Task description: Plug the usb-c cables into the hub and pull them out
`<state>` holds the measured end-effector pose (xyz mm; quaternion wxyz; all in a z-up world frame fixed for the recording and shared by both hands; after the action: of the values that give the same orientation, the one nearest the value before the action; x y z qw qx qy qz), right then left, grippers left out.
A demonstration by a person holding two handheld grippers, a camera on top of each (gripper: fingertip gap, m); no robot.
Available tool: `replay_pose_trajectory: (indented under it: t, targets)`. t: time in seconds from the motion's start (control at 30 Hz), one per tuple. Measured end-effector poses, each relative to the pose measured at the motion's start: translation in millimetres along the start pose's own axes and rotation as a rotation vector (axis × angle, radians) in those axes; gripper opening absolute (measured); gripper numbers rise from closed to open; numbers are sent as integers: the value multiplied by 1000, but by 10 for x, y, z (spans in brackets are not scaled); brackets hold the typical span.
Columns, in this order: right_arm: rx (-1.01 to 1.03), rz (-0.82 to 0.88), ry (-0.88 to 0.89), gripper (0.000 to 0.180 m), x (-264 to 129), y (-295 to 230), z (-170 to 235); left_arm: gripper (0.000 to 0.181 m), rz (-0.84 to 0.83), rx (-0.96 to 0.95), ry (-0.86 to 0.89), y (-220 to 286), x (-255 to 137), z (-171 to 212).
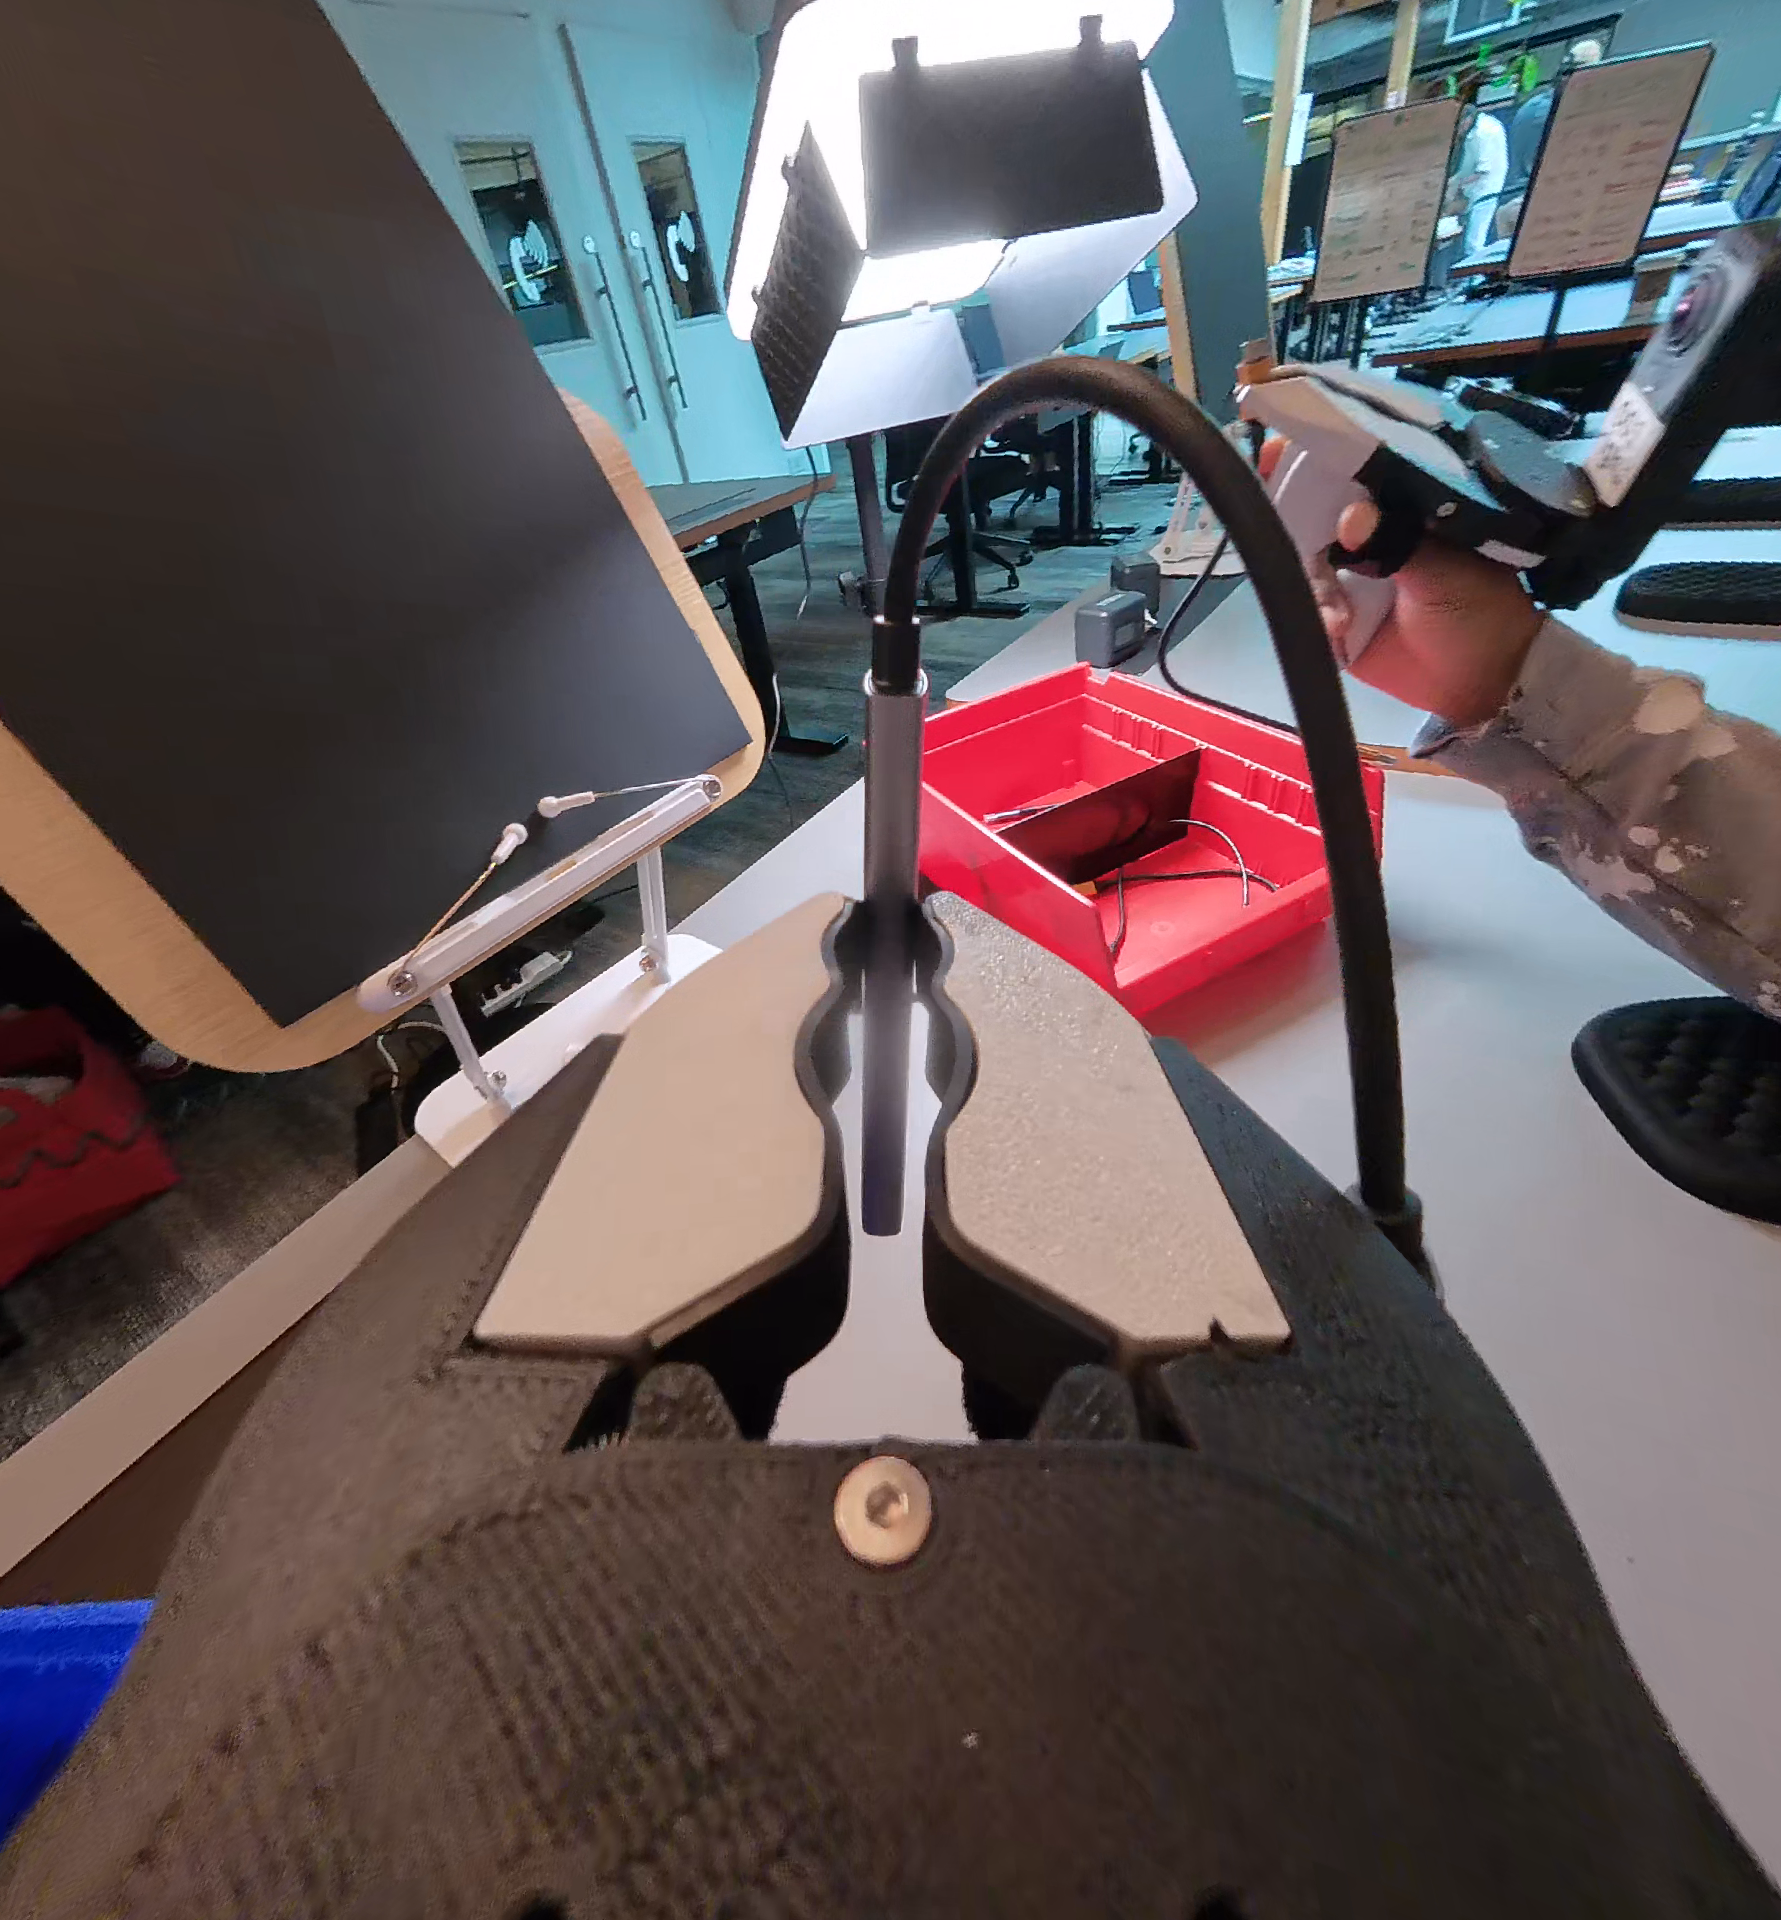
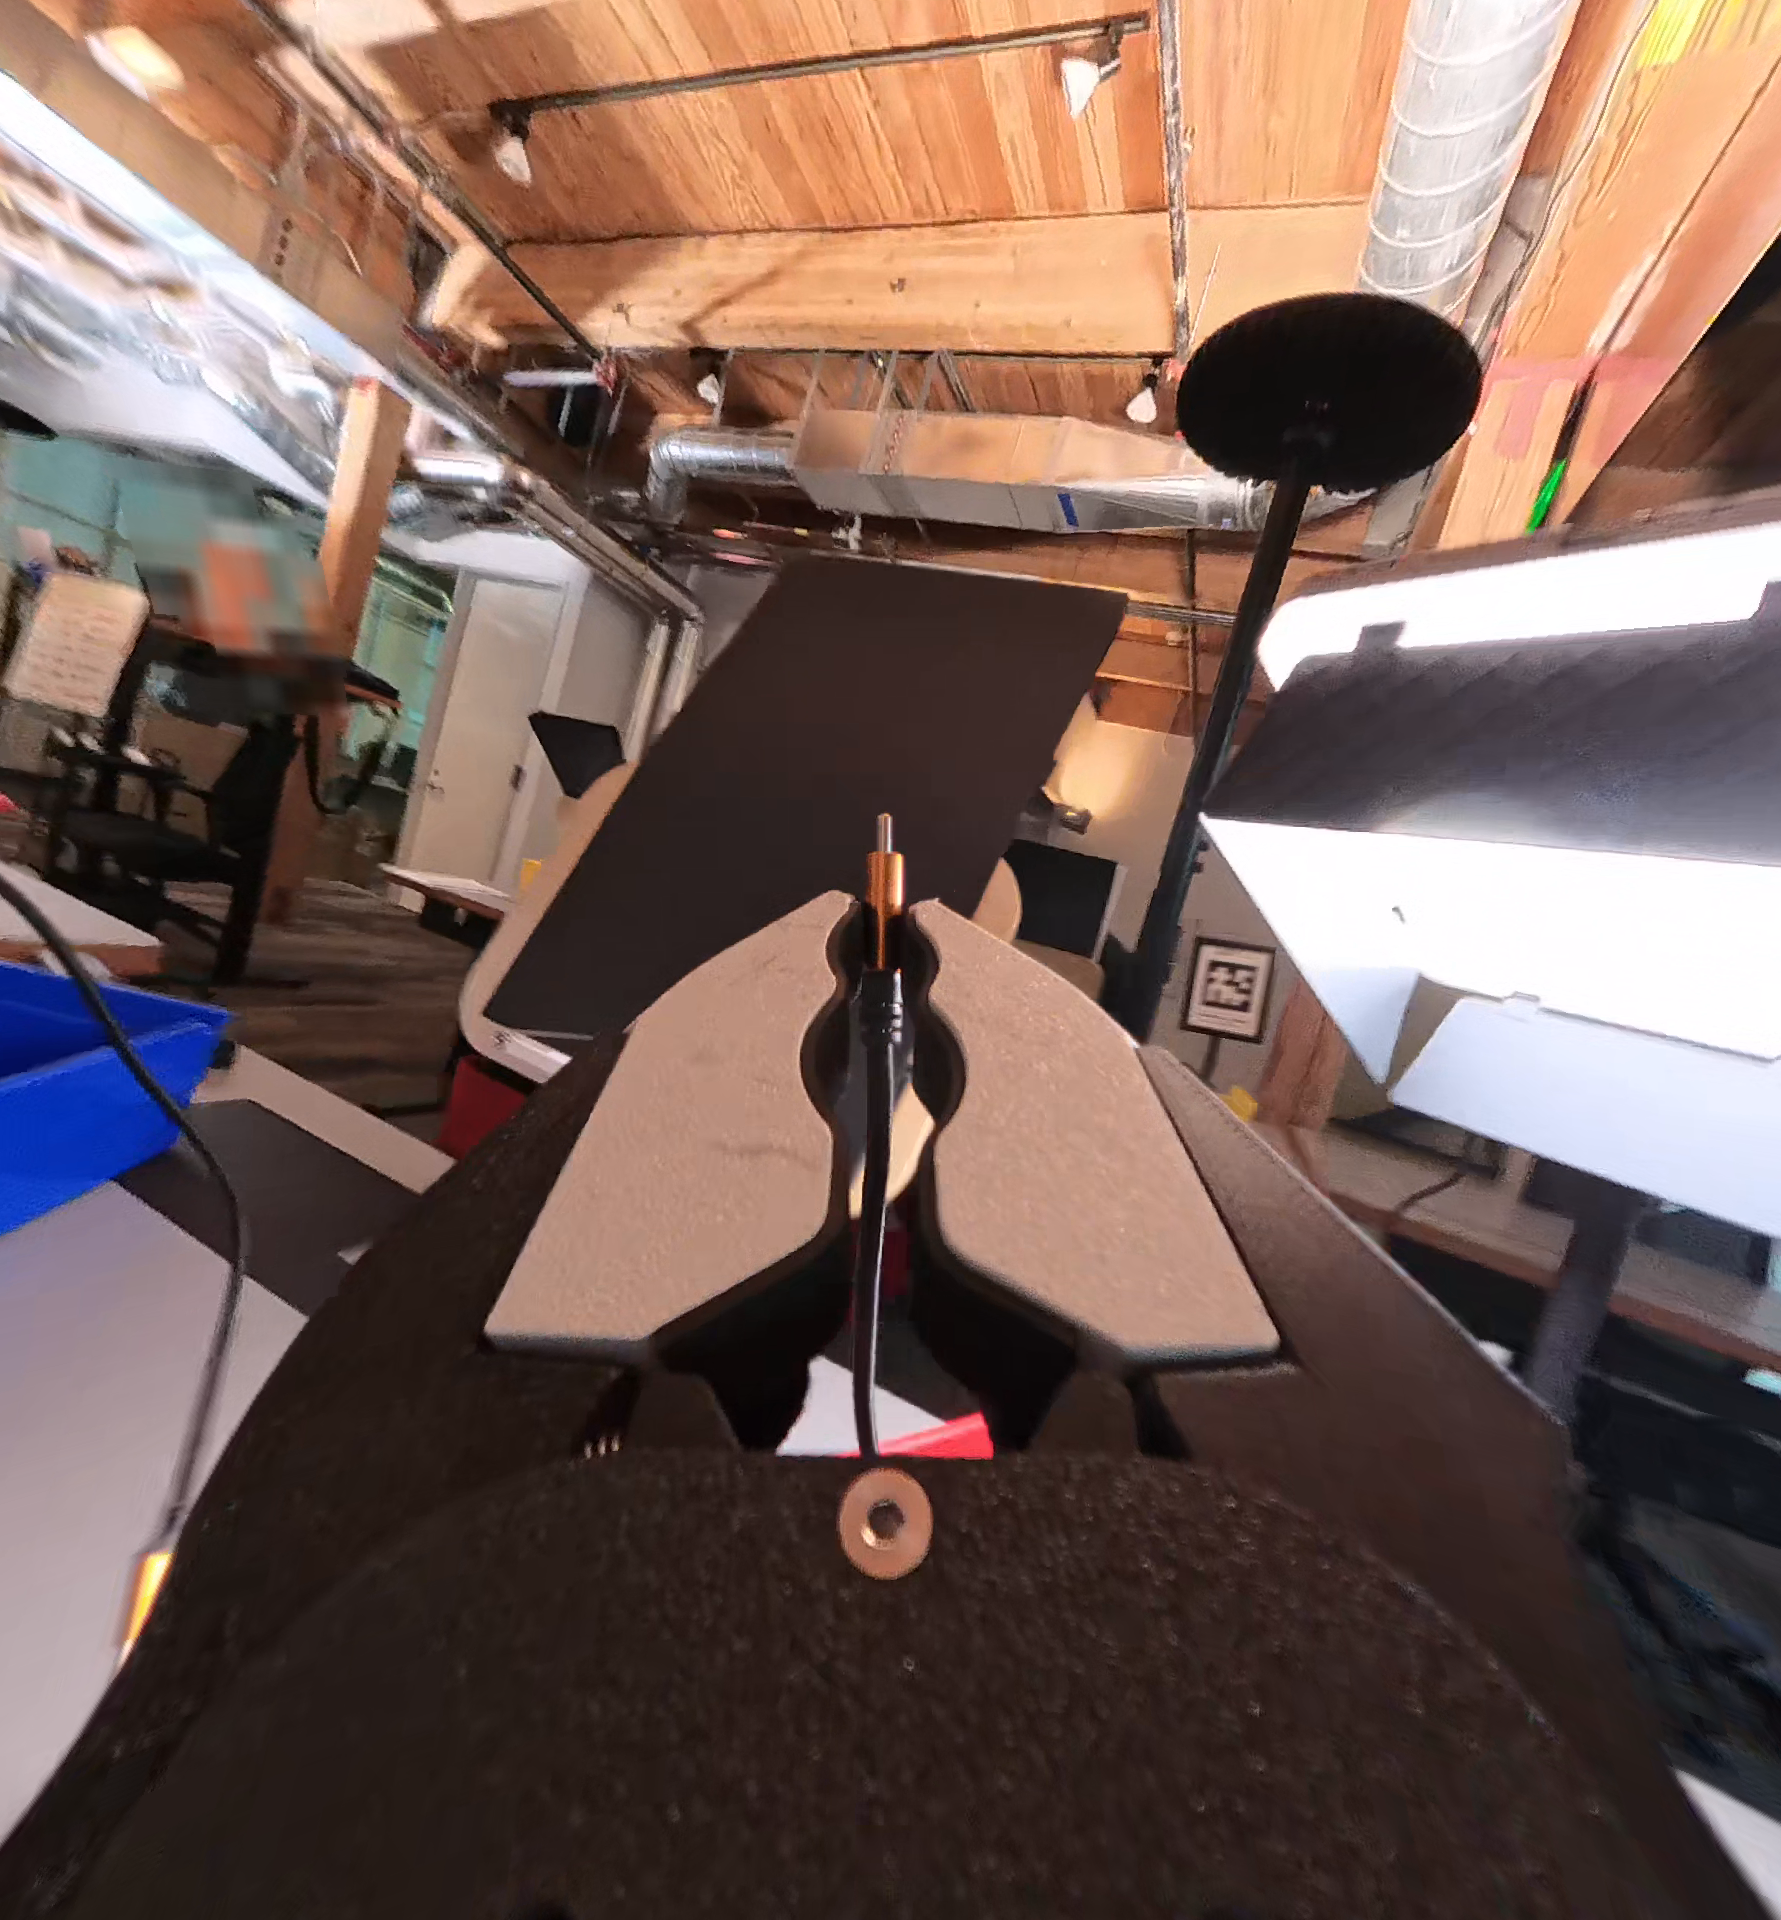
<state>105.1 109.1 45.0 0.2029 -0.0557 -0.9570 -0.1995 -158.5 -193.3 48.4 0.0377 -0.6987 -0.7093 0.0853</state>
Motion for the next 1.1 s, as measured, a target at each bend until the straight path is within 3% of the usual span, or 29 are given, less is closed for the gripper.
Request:
replay_pose_trajectory:
  t: [0.13,0.37,0.47,0.63,0.73,1.0,1.1]
  targets:
    - [86,-47,109,6,63,-32,-184,10,4,26,-8,40,30,8]
    - [88,-45,81,6,216,108,-144,10,52,33,-41,114,145,92]
    - [18,-46,-134,6,213,91,186,10,66,46,-56,124,174,131]
    - [-116,-254,-740,7,111,-93,915,10,85,52,-65,143,201,155]
    - [-152,-234,-859,7,66,-93,1010,10,88,63,-61,165,186,135]
    - [-299,-119,-781,6,139,-86,995,10,88,81,-48,213,162,92]
    - [-286,-163,-745,6,218,-215,1089,10,97,85,-57,239,186,108]
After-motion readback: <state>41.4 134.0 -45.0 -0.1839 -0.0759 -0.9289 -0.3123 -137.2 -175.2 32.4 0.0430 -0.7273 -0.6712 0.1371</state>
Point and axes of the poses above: each gripper's, where its closed fingertips meet, x out along the fingers, z out of its underside, y = z × x across the jaws, the point moved 7 cm from there along -x, back along the fingers, and after that the axes turned 11 degrees about -z, right-handed, at the moved point
